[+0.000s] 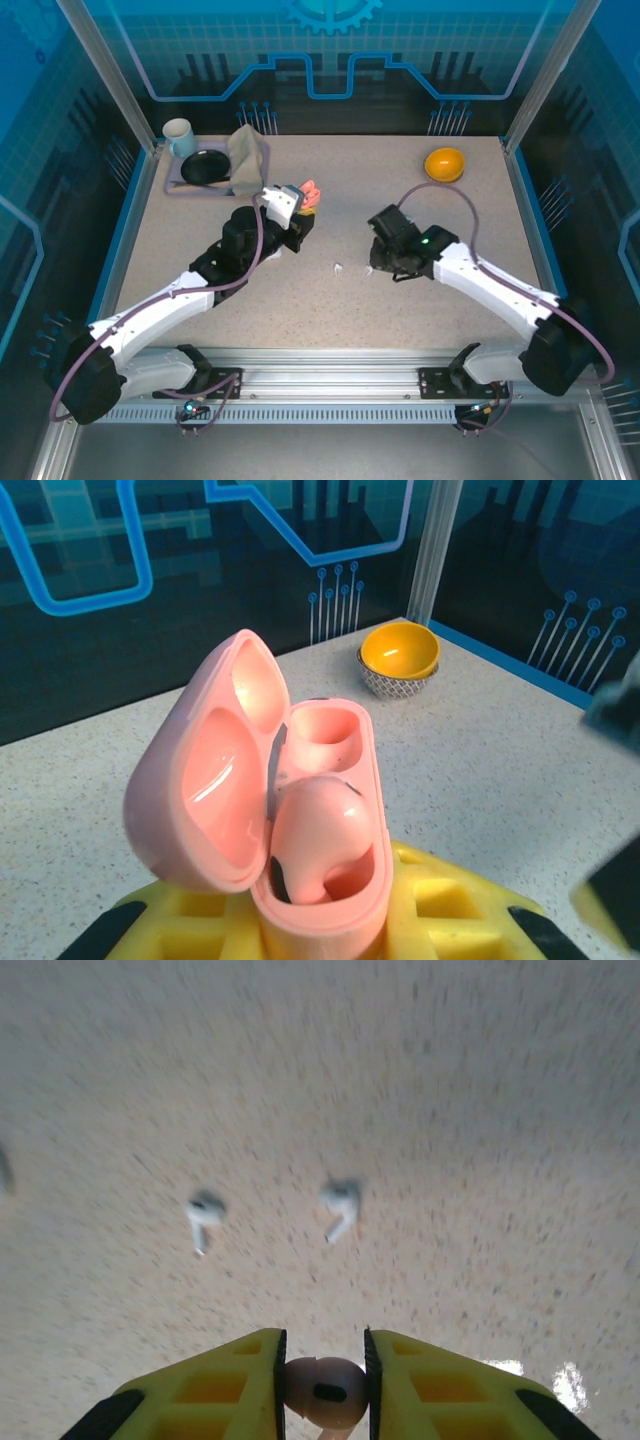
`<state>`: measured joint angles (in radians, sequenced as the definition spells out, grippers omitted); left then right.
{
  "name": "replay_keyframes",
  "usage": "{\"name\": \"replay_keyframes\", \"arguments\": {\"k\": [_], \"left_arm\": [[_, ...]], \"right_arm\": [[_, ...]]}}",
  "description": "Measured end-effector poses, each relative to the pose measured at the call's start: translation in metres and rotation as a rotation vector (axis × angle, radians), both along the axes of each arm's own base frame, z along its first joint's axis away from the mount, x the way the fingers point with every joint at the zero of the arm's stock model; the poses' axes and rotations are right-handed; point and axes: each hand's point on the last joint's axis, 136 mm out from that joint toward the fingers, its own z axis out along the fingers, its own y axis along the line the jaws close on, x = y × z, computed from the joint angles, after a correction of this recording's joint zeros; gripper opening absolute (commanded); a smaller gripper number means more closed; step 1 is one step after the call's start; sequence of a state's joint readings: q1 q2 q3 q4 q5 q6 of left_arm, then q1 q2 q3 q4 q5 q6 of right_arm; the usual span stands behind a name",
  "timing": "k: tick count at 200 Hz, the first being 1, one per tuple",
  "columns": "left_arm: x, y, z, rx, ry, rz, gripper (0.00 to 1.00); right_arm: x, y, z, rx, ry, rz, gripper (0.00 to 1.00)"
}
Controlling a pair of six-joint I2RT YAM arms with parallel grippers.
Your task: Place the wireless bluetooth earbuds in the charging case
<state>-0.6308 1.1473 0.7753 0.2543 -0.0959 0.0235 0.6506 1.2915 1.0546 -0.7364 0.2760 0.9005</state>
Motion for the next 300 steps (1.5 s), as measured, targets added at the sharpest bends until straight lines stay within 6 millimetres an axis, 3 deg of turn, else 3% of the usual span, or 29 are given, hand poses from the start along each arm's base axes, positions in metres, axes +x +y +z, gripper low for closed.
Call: {"name": "replay_keyframes", "arguments": {"k": [35, 72, 97, 114, 174, 245, 300], "left_arm": [[-0.007, -0.010, -0.010, 0.004, 0.037, -0.069, 0.00], [-0.012, -0.025, -0.032, 0.011, 0.118, -0.149, 0.00], [-0.015, -0.033, -0.040, 0.017, 0.158, -0.193, 0.00], [-0.016, -0.038, -0.033, 0.006, 0.156, -0.223, 0.00], [-0.014, -0.057, 0.002, -0.041, 0.111, -0.306, 0.00], [-0.011, -0.065, 0.013, -0.050, 0.107, -0.334, 0.00], [-0.011, -0.065, 0.013, -0.049, 0.109, -0.334, 0.00]], "right_arm": [[0.027, -0.005, 0.062, 0.086, -0.158, 0.006, 0.27], [0.048, 0.011, 0.123, 0.155, -0.324, 0.093, 0.28], [0.058, 0.024, 0.152, 0.186, -0.427, 0.167, 0.28], [0.062, 0.033, 0.166, 0.200, -0.484, 0.217, 0.27], [0.067, 0.054, 0.190, 0.223, -0.606, 0.345, 0.28], [0.060, 0.080, 0.198, 0.197, -0.665, 0.456, 0.27], [0.058, 0.084, 0.198, 0.155, -0.689, 0.484, 0.27]]}}
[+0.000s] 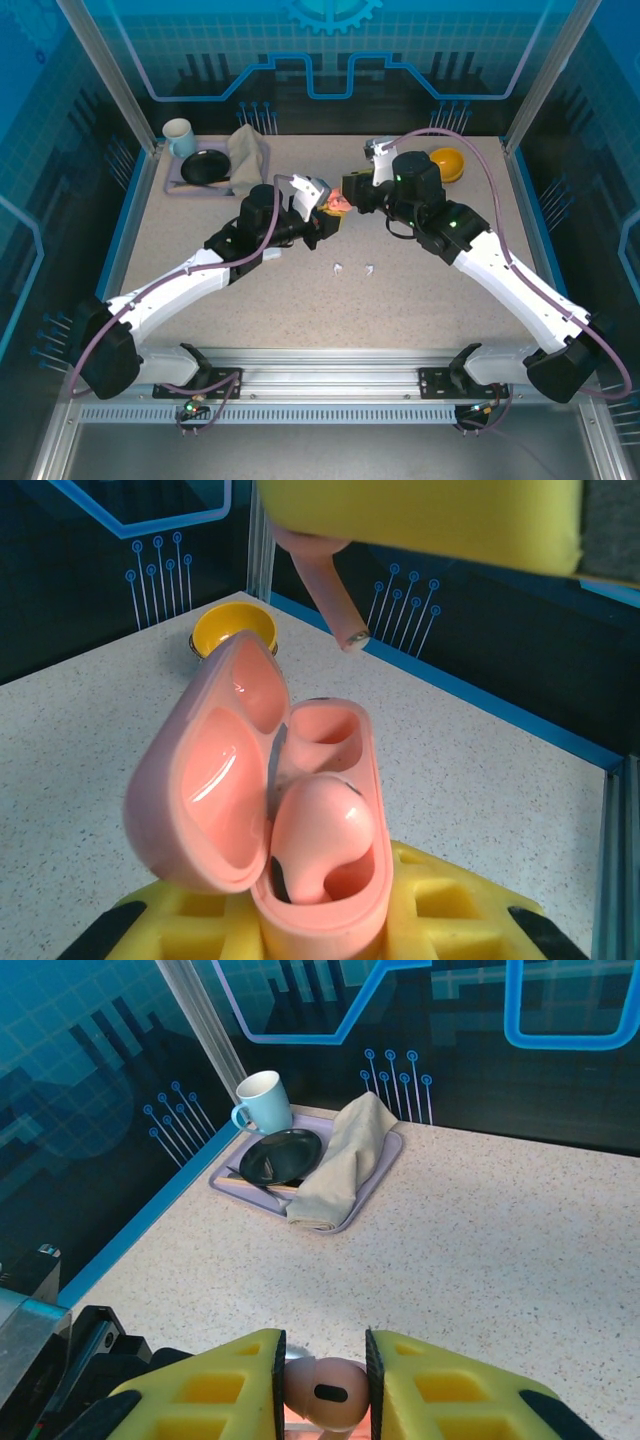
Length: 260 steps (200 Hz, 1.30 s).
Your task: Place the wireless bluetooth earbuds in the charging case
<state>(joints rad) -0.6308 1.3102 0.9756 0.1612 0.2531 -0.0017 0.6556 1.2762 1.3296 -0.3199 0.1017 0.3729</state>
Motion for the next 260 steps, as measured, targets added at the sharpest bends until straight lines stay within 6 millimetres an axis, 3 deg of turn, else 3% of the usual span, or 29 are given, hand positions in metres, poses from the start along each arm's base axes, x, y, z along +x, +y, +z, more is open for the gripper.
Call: {"name": "replay_keyframes", "arguments": {"k": [260], "left_arm": [[-0.001, 0.000, 0.001, 0.001, 0.004, -0.005, 0.00]], "right_arm": [[0.001, -0.001, -0.029, -0.071, 0.026, 0.007, 0.25]]}}
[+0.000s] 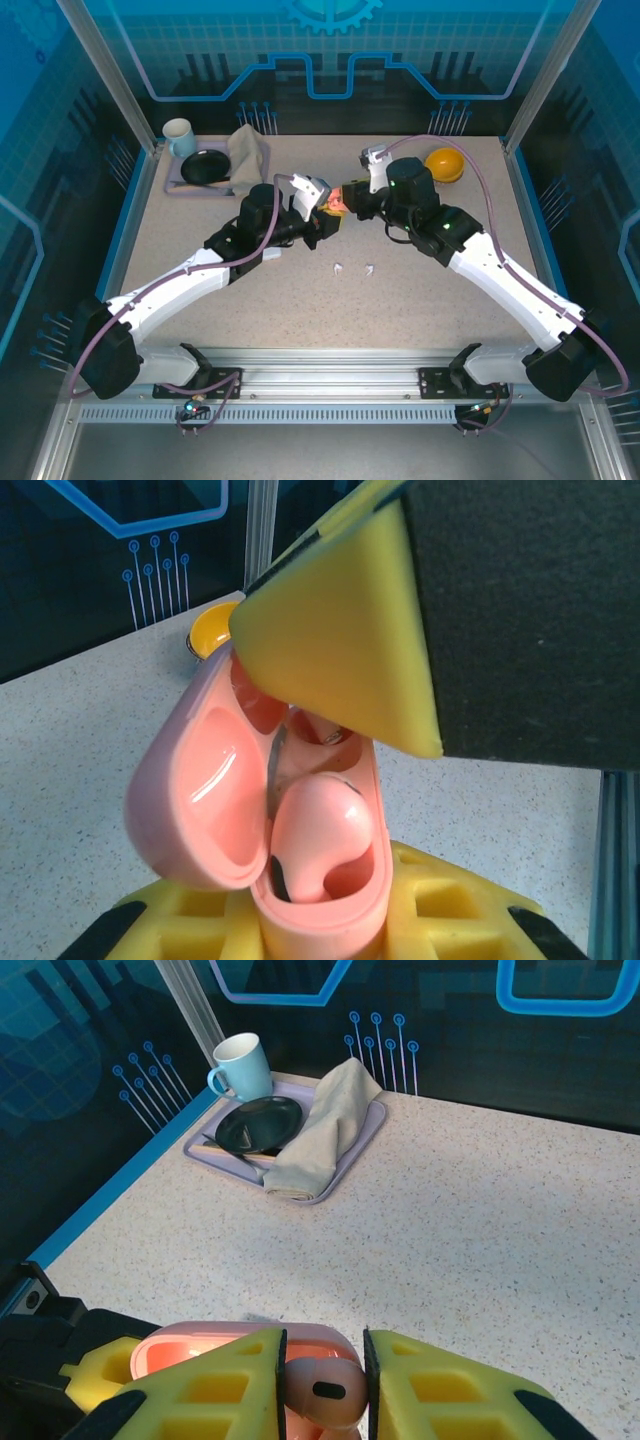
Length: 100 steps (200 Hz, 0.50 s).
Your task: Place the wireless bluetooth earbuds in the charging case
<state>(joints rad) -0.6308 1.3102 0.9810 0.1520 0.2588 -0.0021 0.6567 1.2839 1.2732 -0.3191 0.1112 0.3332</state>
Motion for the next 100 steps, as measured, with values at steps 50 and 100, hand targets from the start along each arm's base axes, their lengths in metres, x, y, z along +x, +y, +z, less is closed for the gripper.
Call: {"name": "replay_keyframes", "arguments": {"k": [50, 100], "left_arm": [[-0.001, 0.001, -0.003, 0.009, 0.012, 0.000, 0.00], [-0.001, 0.001, -0.004, 0.011, 0.014, 0.000, 0.00]], "right_arm": [[-0.005, 0.002, -0.002, -0.023, -0.019, 0.033, 0.25], [-0.012, 0.011, 0.001, -0.027, -0.042, 0.082, 0.26]]}}
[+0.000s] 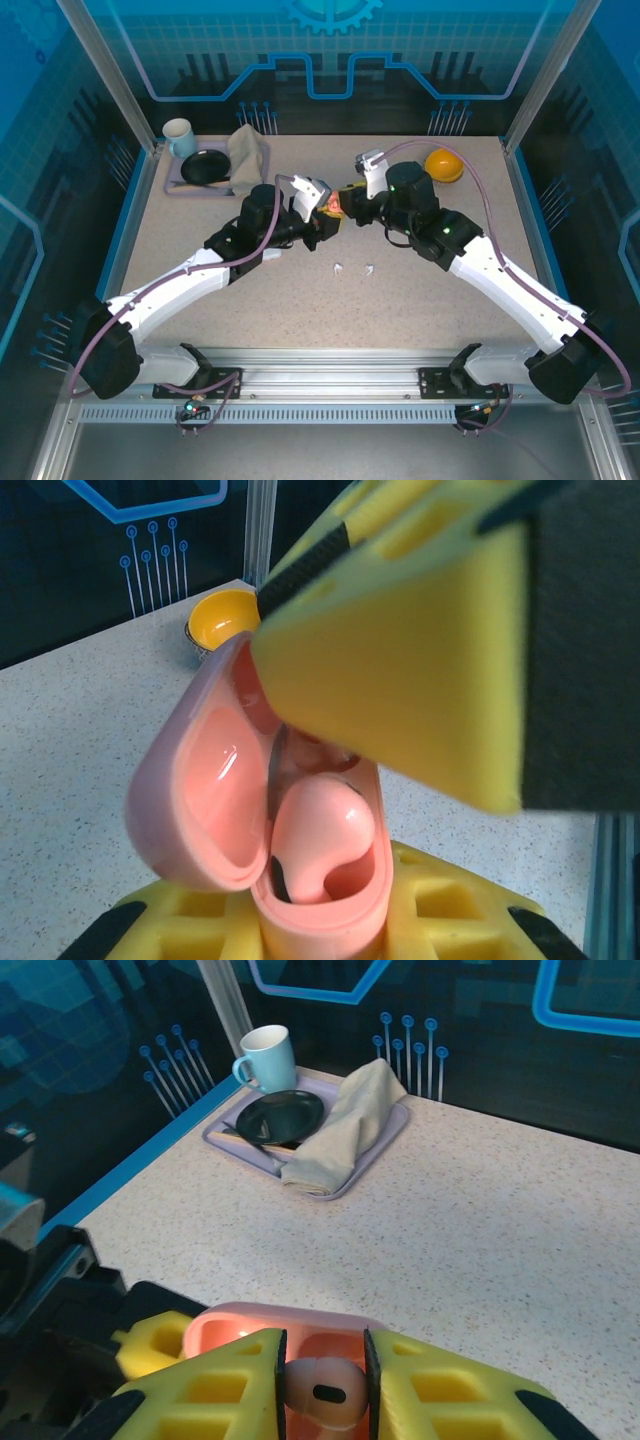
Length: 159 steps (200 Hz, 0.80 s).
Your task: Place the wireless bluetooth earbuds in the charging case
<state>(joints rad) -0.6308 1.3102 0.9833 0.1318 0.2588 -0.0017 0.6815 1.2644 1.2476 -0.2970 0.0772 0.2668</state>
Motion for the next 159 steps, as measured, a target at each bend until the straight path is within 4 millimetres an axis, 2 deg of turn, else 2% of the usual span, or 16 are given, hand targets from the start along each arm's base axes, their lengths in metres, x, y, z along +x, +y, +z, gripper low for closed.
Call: {"name": "replay_keyframes", "arguments": {"k": [60, 101, 129, 159], "left_arm": [[0.000, 0.000, 0.003, -0.001, -0.001, 0.000, 0.00], [0.000, 0.000, 0.003, -0.001, -0.002, 0.000, 0.00], [0.000, 0.000, 0.004, -0.003, -0.005, 0.000, 0.00], [0.001, 0.000, 0.004, -0.005, -0.007, 0.000, 0.00]], "right_arm": [[-0.001, 0.002, 0.002, -0.004, -0.017, 0.009, 0.25], [0.004, -0.004, 0.002, 0.007, -0.010, -0.030, 0.25], [0.010, -0.015, 0.005, 0.029, -0.003, -0.069, 0.25], [0.012, -0.016, 0.007, 0.044, 0.003, -0.077, 0.25]]}}
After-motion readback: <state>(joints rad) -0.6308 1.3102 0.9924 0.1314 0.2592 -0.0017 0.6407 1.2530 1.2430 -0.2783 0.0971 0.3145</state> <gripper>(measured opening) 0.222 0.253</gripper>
